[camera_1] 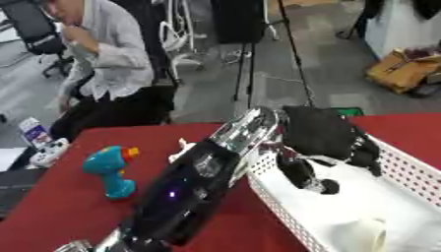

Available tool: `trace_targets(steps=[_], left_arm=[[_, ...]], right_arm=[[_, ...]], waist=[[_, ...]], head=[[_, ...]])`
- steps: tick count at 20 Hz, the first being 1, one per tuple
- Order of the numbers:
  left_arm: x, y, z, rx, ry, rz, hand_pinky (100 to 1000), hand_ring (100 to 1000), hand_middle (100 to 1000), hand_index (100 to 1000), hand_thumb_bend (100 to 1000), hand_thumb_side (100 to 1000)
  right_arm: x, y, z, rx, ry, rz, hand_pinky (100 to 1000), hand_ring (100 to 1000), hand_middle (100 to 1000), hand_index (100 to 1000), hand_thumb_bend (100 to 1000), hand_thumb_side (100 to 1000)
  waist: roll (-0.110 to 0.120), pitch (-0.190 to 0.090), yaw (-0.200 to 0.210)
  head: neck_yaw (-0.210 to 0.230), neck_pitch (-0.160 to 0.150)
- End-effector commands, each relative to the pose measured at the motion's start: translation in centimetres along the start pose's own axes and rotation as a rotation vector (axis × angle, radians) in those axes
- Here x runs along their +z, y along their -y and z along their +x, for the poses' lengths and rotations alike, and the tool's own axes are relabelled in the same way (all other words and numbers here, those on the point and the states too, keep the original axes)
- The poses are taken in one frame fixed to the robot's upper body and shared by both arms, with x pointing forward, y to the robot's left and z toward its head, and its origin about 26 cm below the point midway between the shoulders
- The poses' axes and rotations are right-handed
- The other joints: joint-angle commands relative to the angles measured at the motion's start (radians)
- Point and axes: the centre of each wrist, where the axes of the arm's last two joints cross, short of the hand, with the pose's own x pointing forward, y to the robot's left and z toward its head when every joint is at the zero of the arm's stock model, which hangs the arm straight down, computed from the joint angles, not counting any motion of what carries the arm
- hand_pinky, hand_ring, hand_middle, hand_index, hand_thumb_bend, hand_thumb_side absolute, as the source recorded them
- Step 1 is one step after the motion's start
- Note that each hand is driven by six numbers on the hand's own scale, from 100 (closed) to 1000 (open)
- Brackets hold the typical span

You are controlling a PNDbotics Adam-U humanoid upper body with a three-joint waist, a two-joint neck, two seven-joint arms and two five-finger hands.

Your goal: Pick up objects on the table and place them in the box.

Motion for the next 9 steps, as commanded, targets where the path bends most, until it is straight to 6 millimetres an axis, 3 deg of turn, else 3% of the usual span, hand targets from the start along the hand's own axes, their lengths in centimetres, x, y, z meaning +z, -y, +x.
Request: trace_targets(steps=[1,9], left_arm=[[0.08,-0.59,-0.38,-0.055,0.031,-0.022,567,806,808,911,320,253],[0.34,-0.52,-0.52,-0.082,0.025,0.032,516,779,775,862,226,227]], right_arm=[[-1.17,-0.11,0.51,-0.113,0.126,-0.117,754,680,659,686,100,796],[-1.16,0.04,0.48,-0.115,0.132,-0.117,751,680,657,684,100,796]], waist=[[-0.009,-0.013,0.001],[-0.015,-0.013,0.007]], head=[[0.002,-0.008],[-0.001,-0.006]])
